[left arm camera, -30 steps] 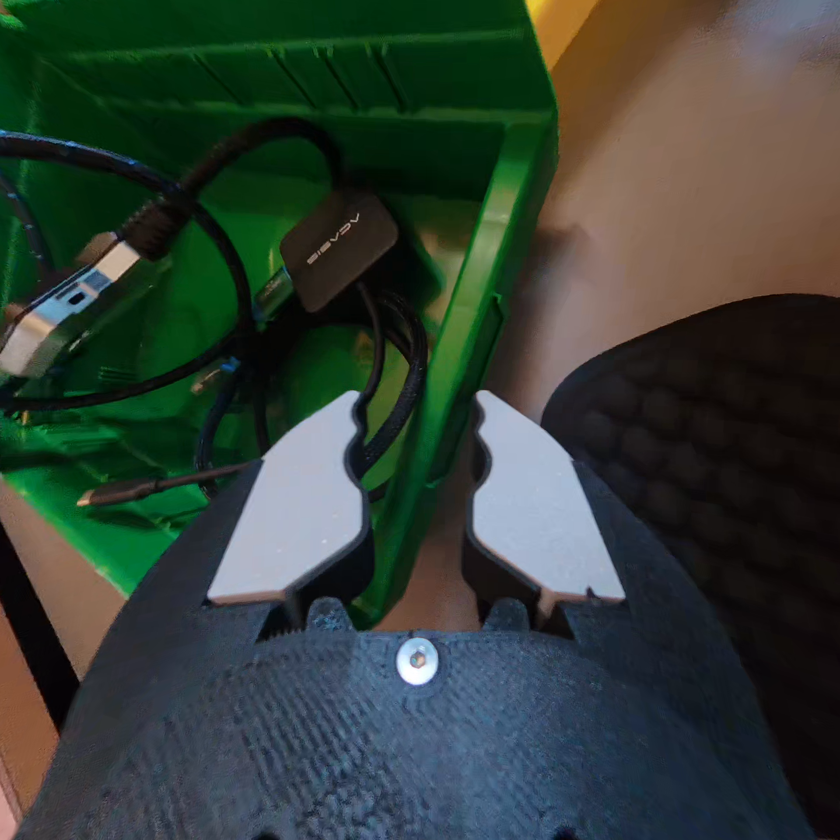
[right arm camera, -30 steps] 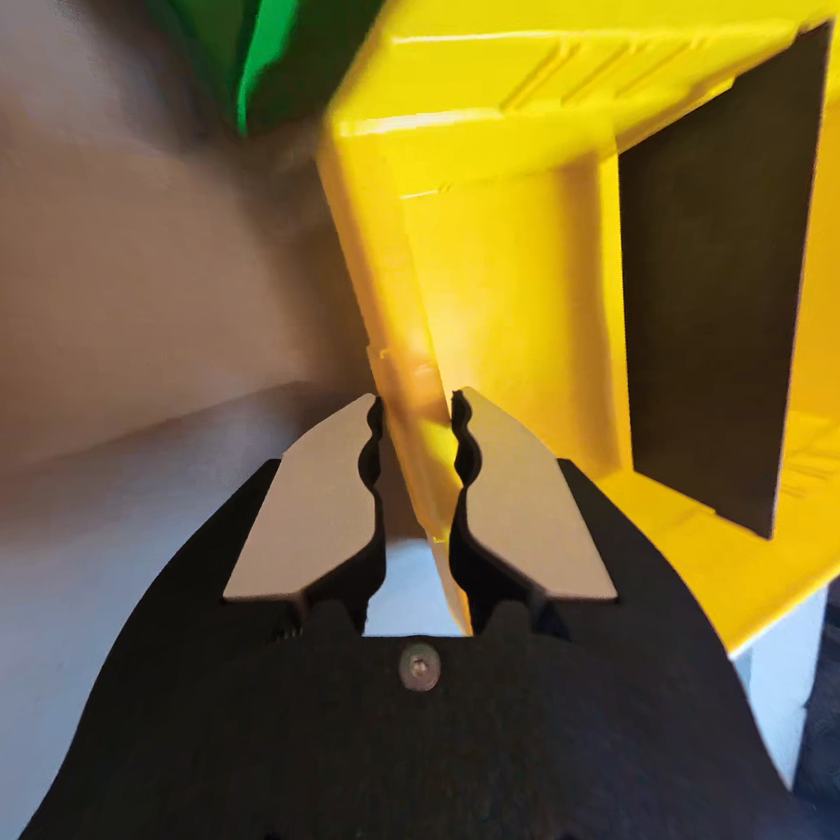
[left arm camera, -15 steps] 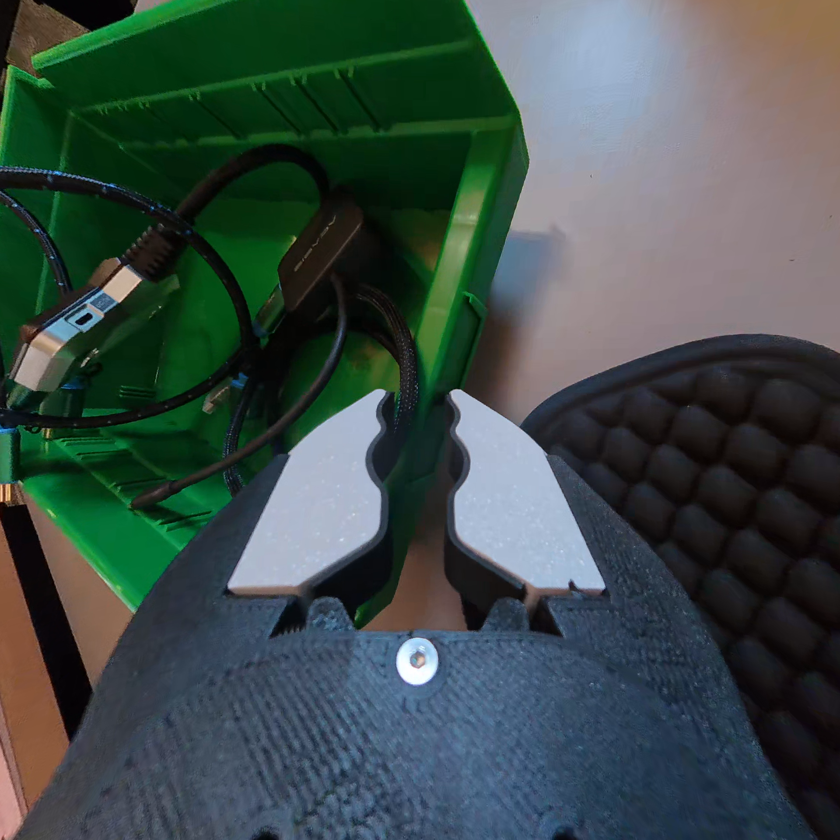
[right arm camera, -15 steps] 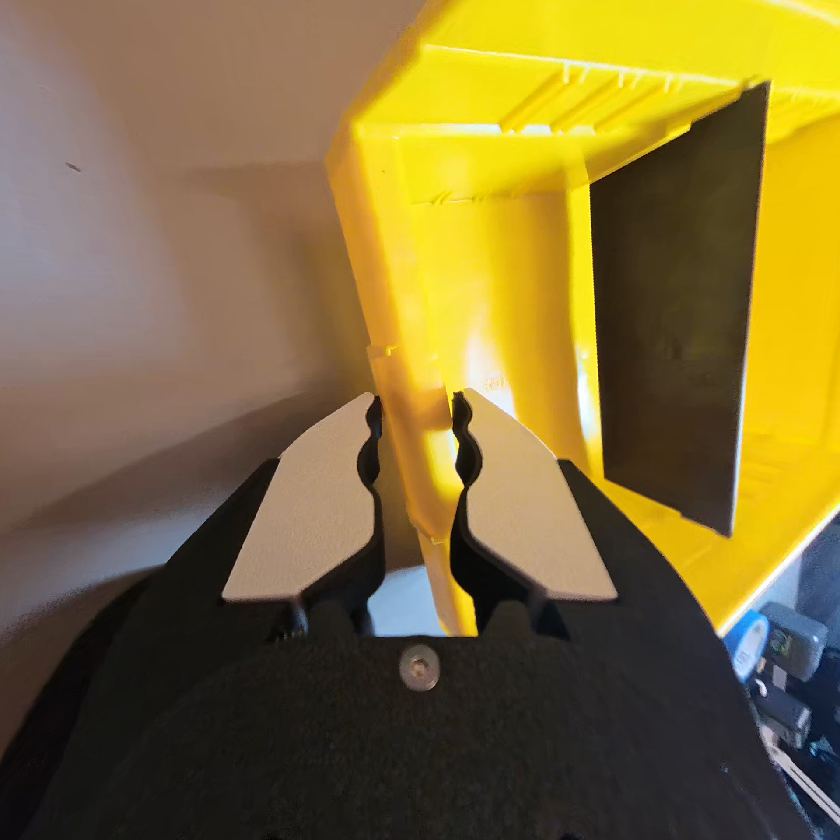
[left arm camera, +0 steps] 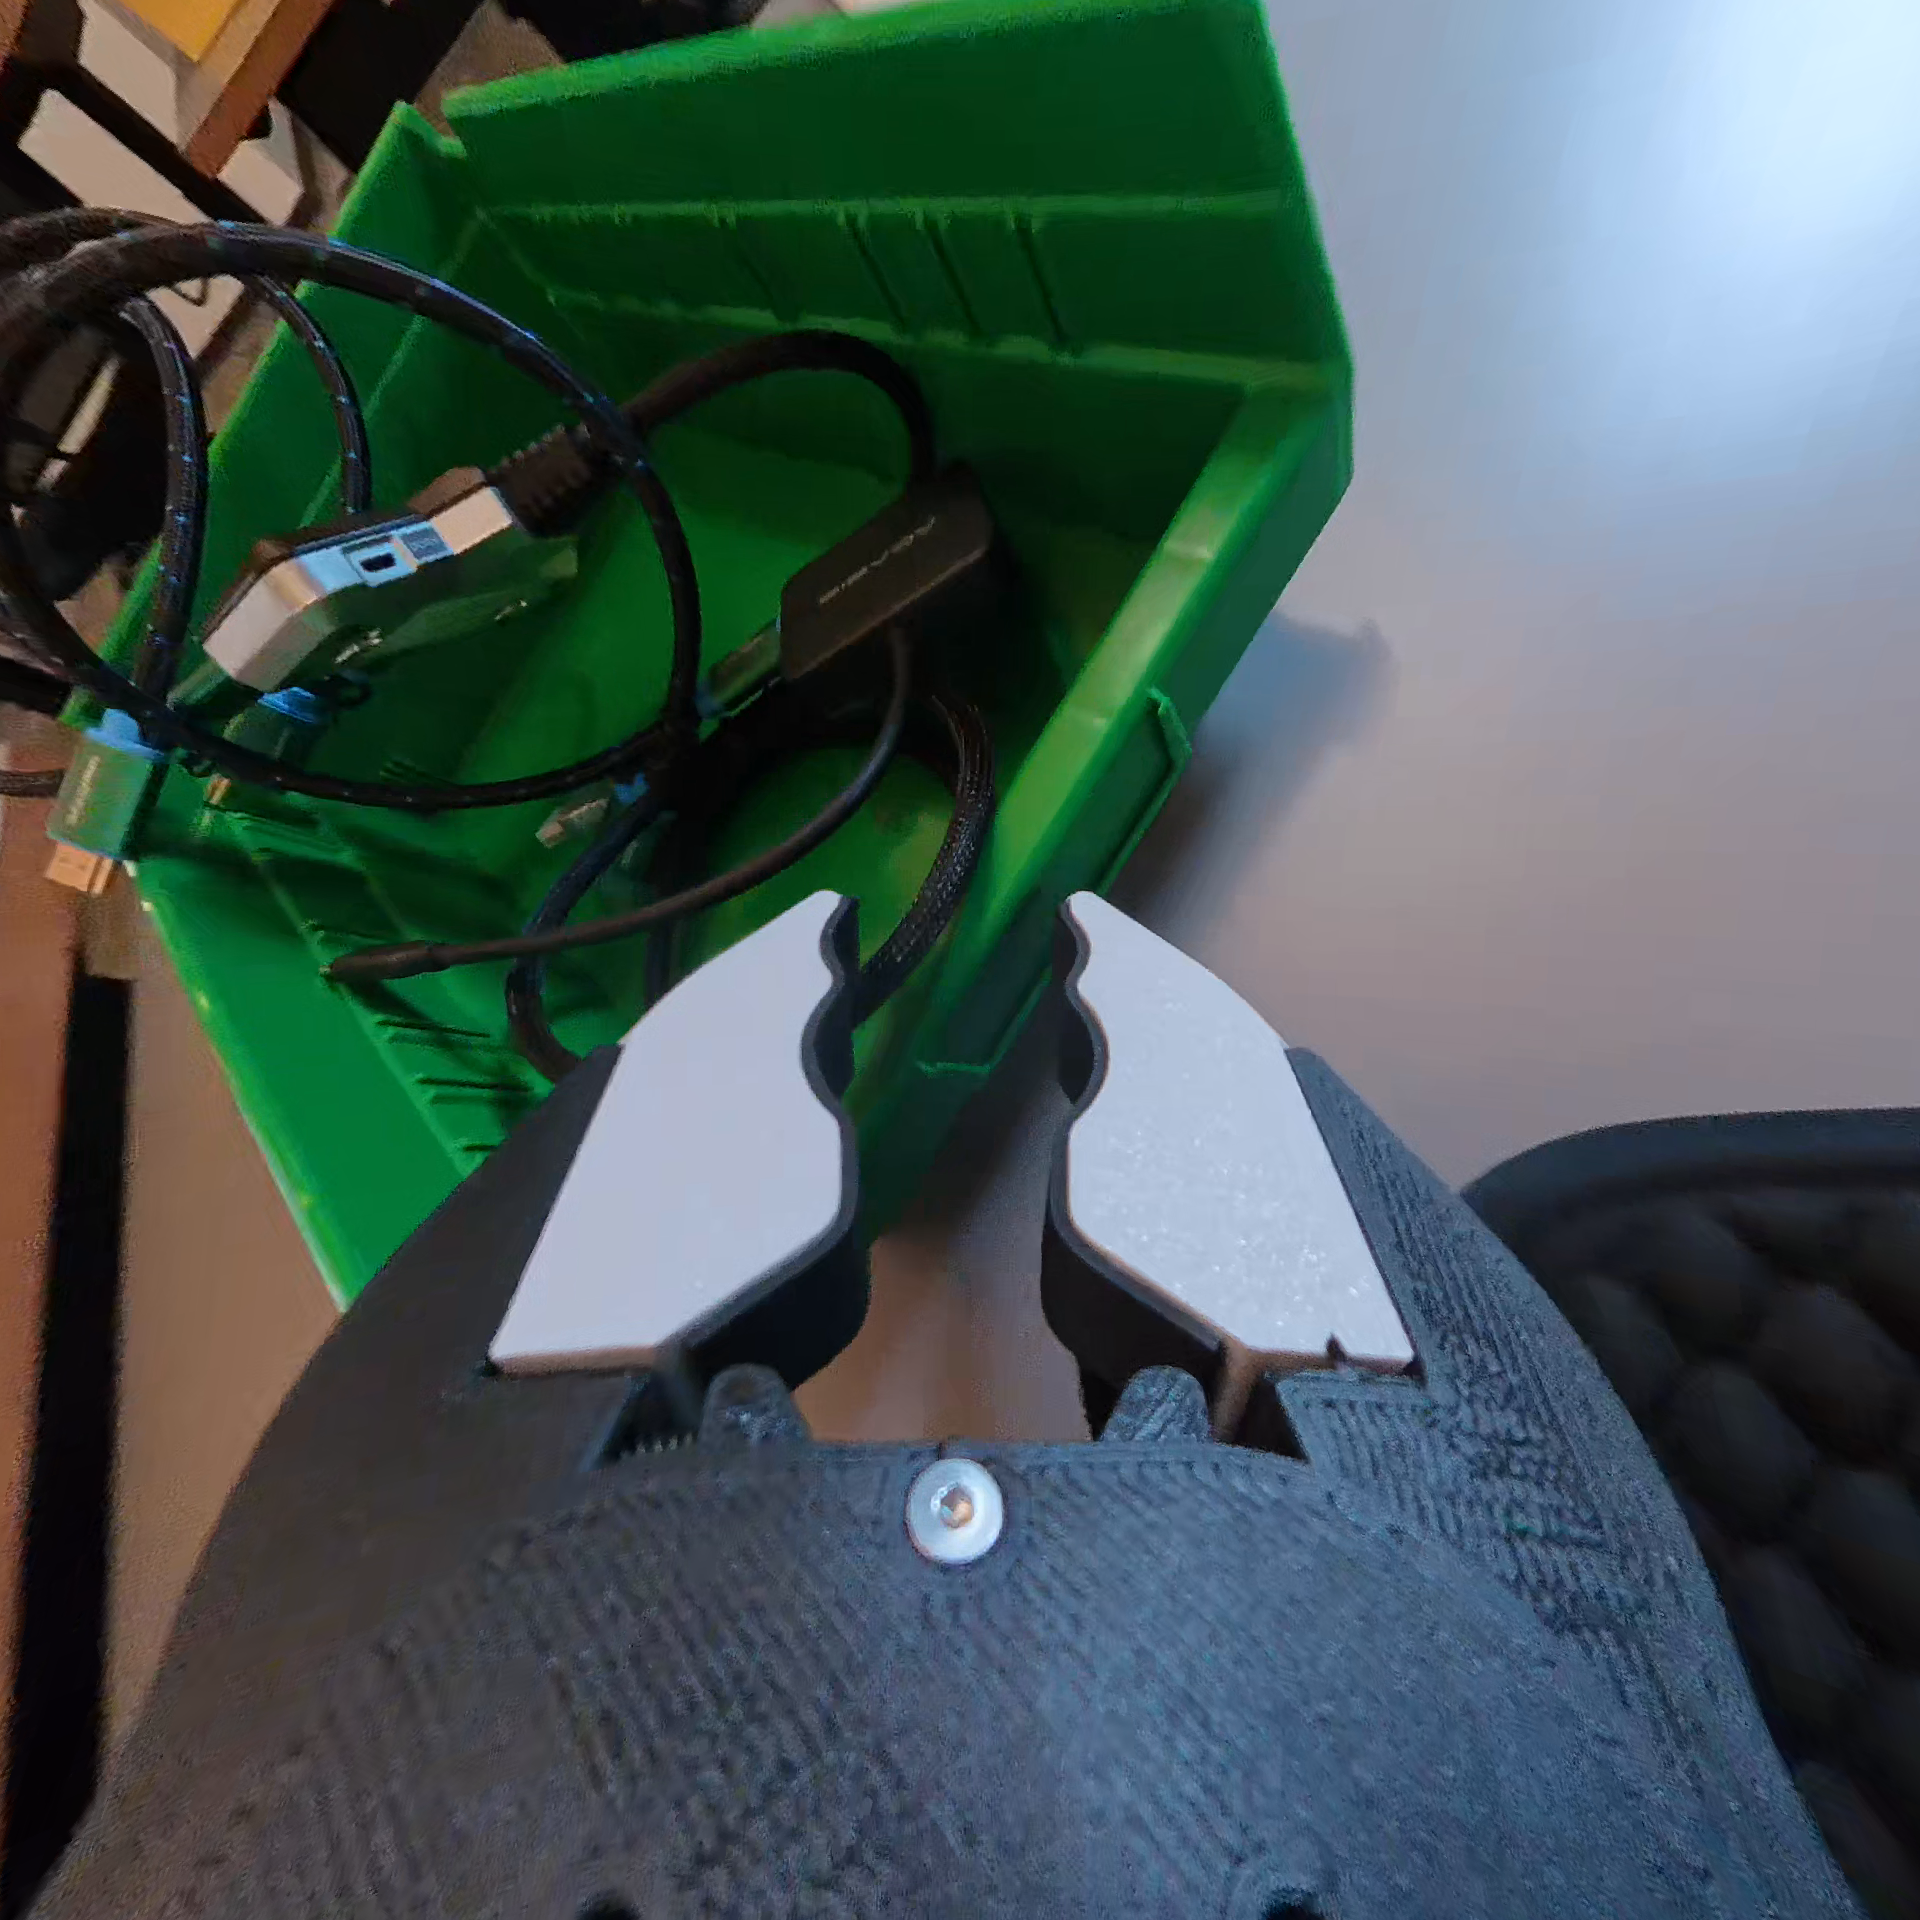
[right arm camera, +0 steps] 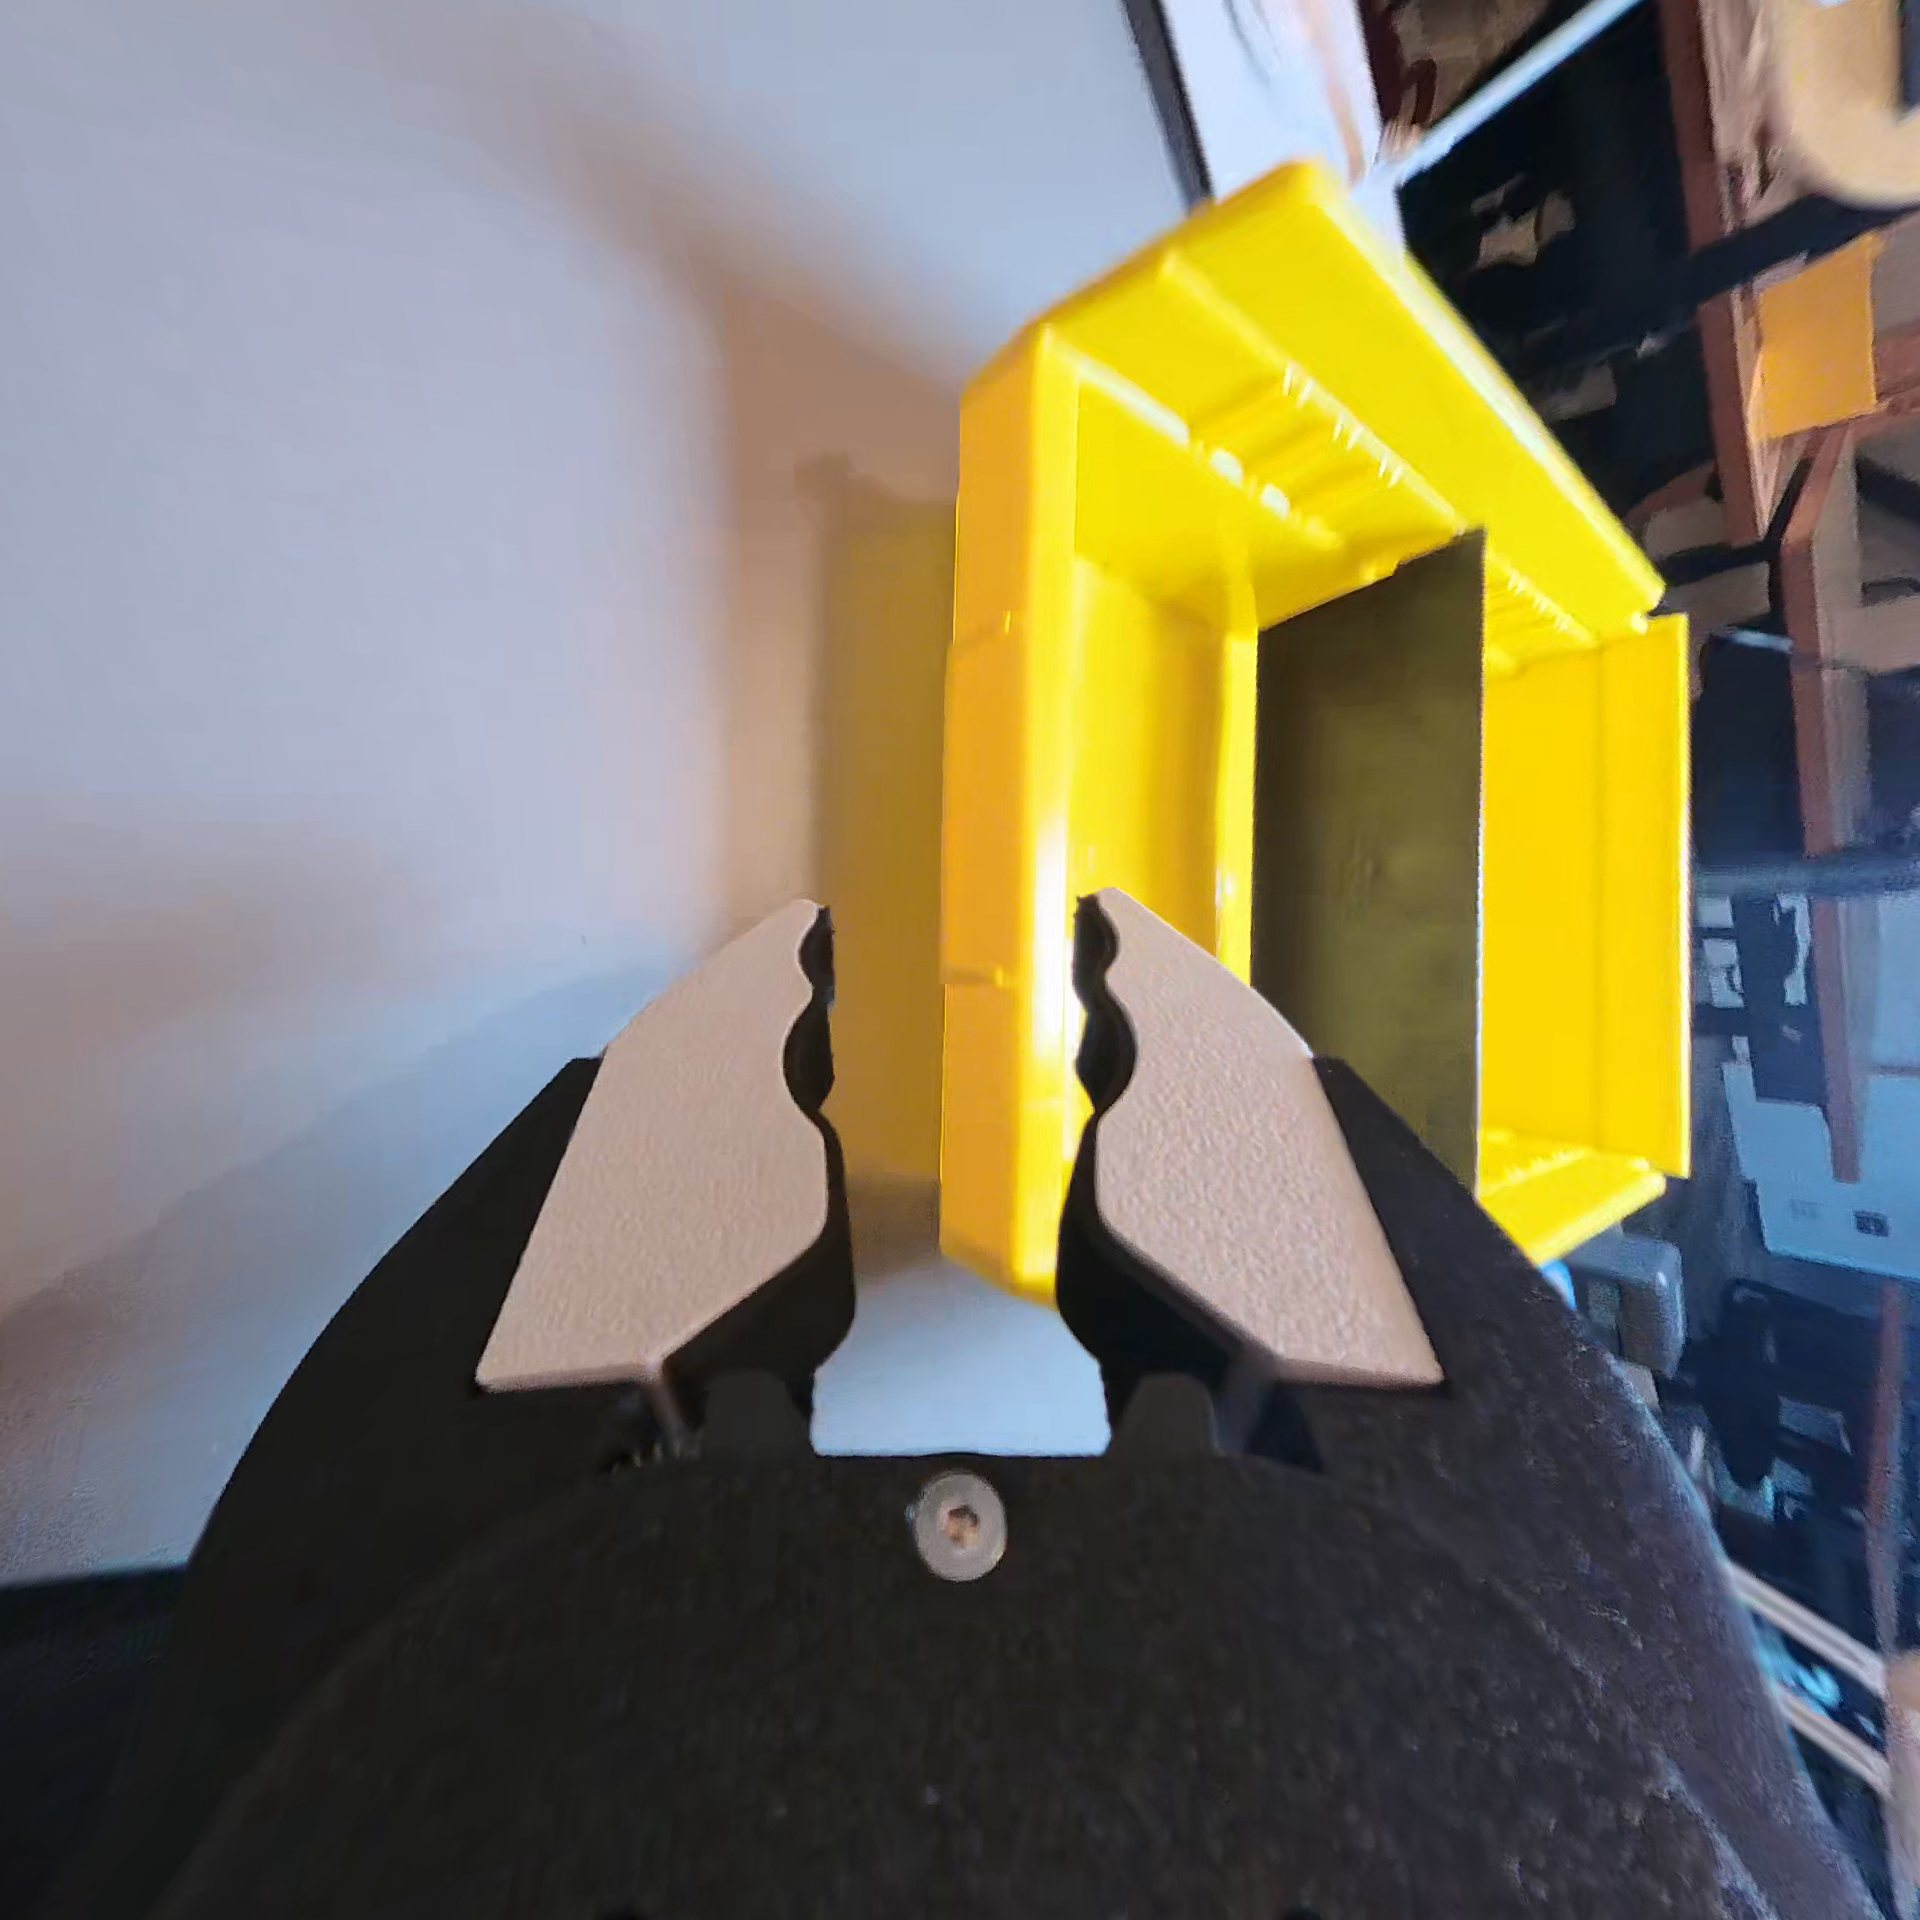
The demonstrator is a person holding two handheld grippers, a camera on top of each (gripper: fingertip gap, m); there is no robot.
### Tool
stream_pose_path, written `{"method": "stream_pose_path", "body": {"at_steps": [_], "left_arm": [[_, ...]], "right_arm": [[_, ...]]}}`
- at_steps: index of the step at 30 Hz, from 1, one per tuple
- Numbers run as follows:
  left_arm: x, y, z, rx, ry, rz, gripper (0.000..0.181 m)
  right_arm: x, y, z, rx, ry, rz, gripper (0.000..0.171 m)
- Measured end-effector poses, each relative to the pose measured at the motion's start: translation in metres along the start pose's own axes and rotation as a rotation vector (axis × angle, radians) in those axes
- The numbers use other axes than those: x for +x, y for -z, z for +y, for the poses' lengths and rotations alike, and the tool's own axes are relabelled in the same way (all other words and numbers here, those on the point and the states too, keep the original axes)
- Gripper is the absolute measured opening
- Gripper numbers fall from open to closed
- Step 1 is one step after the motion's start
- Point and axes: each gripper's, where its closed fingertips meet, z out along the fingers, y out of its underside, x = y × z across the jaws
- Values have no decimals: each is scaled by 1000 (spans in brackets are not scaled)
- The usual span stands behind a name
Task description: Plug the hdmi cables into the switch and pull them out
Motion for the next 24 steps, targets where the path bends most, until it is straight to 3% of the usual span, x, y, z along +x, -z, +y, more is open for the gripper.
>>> {"method": "stream_pose_path", "body": {"at_steps": [1,5,9,14,16,18,20,24], "left_arm": [[0,6,-5,37,35,27,35],[-15,33,-26,141,105,39,34],[-19,42,-30,154,99,49,35],[-18,39,-7,103,77,49,37],[-18,37,-5,107,85,52,37],[-17,36,-13,122,90,59,37],[-16,37,-26,150,89,59,36],[-29,43,-41,175,84,30,33]], "right_arm": [[0,-2,7,-35,2,2,47],[0,-23,18,-144,40,20,48],[14,-39,32,-256,206,91,34],[32,-8,92,-392,273,48,35],[36,4,97,-348,224,29,53],[25,4,87,-259,181,-44,49],[23,-9,92,-308,239,-44,34],[32,-28,81,-253,312,-16,33]]}}
